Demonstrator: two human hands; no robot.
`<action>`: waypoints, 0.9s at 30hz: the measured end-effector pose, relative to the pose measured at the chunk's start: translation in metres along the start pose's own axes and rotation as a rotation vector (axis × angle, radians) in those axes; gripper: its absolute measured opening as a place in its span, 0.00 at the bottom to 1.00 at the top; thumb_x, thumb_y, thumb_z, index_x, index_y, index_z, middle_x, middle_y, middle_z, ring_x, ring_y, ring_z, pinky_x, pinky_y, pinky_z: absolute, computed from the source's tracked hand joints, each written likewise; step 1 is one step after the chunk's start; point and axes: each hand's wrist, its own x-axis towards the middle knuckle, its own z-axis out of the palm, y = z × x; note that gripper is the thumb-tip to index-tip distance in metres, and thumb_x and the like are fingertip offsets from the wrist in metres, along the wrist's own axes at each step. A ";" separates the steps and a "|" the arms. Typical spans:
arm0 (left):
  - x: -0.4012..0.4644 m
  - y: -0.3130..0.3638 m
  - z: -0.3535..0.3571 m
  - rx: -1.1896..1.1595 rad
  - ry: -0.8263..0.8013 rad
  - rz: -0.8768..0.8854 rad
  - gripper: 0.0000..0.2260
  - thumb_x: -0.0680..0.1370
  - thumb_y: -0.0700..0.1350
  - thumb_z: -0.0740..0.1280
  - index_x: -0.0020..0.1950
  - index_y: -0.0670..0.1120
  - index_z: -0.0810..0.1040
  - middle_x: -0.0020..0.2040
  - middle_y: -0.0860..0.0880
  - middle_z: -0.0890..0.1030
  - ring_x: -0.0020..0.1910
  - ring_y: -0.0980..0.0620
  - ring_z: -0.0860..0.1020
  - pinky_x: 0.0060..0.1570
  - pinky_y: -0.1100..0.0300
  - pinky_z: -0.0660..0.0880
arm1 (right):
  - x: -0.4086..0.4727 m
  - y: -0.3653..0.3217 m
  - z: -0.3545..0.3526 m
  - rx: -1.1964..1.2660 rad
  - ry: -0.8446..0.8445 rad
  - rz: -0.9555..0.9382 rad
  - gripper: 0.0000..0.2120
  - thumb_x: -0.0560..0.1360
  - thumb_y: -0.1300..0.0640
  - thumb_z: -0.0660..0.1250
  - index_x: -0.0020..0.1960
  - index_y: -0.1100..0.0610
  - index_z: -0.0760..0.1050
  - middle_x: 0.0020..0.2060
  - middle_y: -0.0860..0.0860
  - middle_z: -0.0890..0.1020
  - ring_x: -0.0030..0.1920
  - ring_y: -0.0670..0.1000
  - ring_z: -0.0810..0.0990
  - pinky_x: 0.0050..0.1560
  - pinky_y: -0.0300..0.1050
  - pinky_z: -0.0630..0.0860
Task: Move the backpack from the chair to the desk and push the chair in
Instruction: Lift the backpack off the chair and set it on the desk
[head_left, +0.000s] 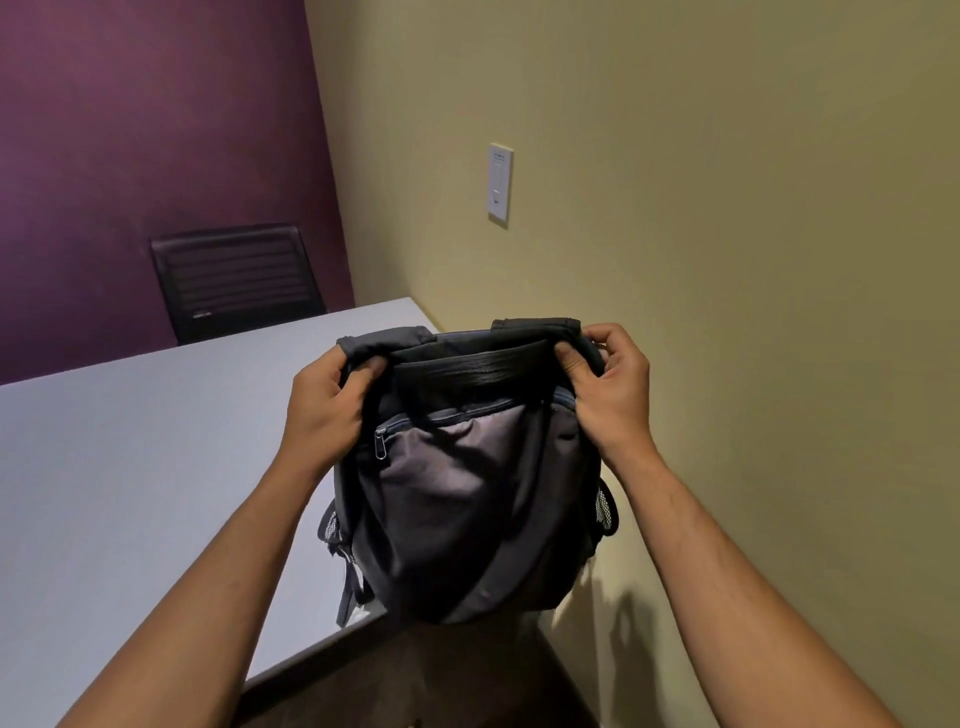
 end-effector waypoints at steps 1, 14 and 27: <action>0.011 -0.006 0.000 -0.004 -0.003 0.005 0.13 0.79 0.41 0.65 0.50 0.59 0.82 0.46 0.63 0.85 0.47 0.63 0.81 0.50 0.67 0.77 | 0.008 0.005 0.006 -0.002 0.004 -0.004 0.08 0.72 0.55 0.73 0.42 0.46 0.75 0.37 0.46 0.80 0.37 0.46 0.78 0.40 0.42 0.76; 0.182 -0.081 0.010 0.022 -0.258 0.081 0.11 0.79 0.44 0.65 0.53 0.58 0.82 0.50 0.60 0.85 0.53 0.58 0.82 0.56 0.59 0.77 | 0.080 0.071 0.070 -0.029 0.204 0.068 0.06 0.72 0.54 0.72 0.42 0.47 0.75 0.34 0.43 0.82 0.36 0.45 0.79 0.39 0.42 0.77; 0.282 -0.134 0.094 -0.047 -0.443 0.020 0.09 0.79 0.45 0.64 0.56 0.49 0.81 0.54 0.48 0.84 0.57 0.47 0.81 0.61 0.43 0.75 | 0.105 0.104 0.078 -0.173 0.427 0.206 0.07 0.74 0.53 0.72 0.44 0.52 0.74 0.35 0.48 0.81 0.33 0.44 0.77 0.36 0.40 0.76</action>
